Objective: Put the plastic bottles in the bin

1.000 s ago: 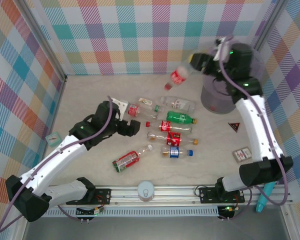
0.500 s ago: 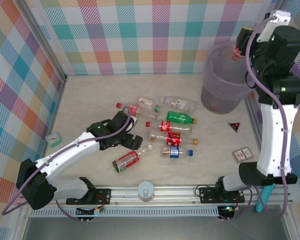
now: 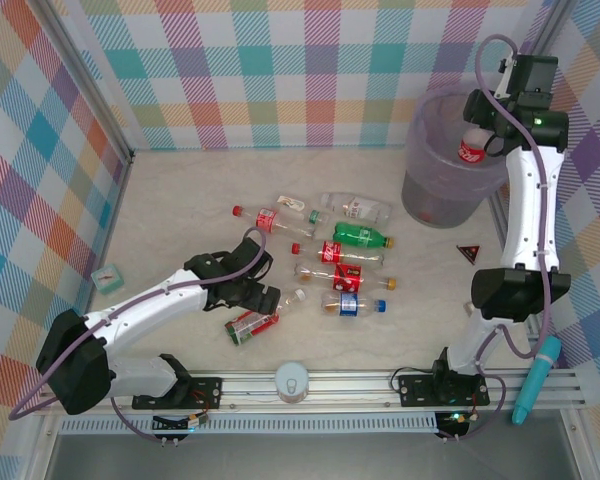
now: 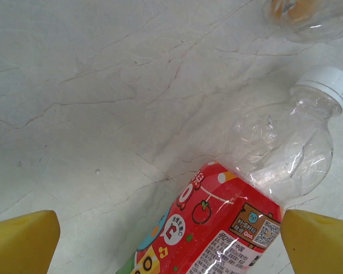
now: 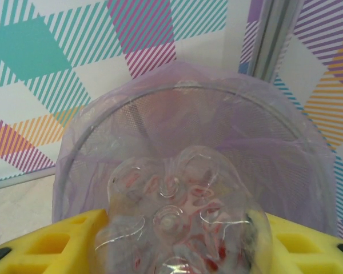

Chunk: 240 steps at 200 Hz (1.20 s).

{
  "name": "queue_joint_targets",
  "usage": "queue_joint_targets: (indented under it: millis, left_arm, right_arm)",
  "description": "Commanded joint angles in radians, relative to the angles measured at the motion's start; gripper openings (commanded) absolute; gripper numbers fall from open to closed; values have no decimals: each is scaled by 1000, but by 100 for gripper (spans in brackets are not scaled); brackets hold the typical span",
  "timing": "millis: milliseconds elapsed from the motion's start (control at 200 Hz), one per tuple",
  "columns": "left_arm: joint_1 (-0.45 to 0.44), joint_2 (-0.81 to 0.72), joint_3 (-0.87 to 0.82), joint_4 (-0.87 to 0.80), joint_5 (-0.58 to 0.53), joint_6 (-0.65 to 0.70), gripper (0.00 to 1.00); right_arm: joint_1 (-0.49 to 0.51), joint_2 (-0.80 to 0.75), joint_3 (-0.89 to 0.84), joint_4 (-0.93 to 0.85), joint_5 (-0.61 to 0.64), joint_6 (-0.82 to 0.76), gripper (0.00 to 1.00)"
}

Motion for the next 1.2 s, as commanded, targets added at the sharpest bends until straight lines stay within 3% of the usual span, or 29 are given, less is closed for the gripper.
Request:
queue_joint_targets:
  millis: [0, 355, 630, 830, 985, 1070, 1195]
  left_arm:
    - [-15, -3, -4, -24, 3, -27, 99]
    - [-33, 53, -43, 9, 29, -12, 100]
    - [-52, 130, -32, 25, 21, 19, 100]
    - [-57, 125, -19, 3, 27, 32, 100]
    - [-56, 42, -12, 30, 83, 33, 100]
    - [-56, 17, 3, 25, 108, 41, 100]
    - [-55, 50, 25, -72, 48, 54, 100]
  right_arm:
    - [-25, 47, 10, -2, -48, 20, 54]
    - [-52, 134, -80, 42, -76, 39, 59]
    - [-65, 118, -77, 32, -90, 32, 77]
    - [-68, 35, -62, 8, -84, 10, 84]
    - [-67, -59, -78, -12, -159, 36, 86]
    - [-55, -151, -157, 16, -221, 71, 88]
    - [-17, -301, -321, 83, -351, 114, 90]
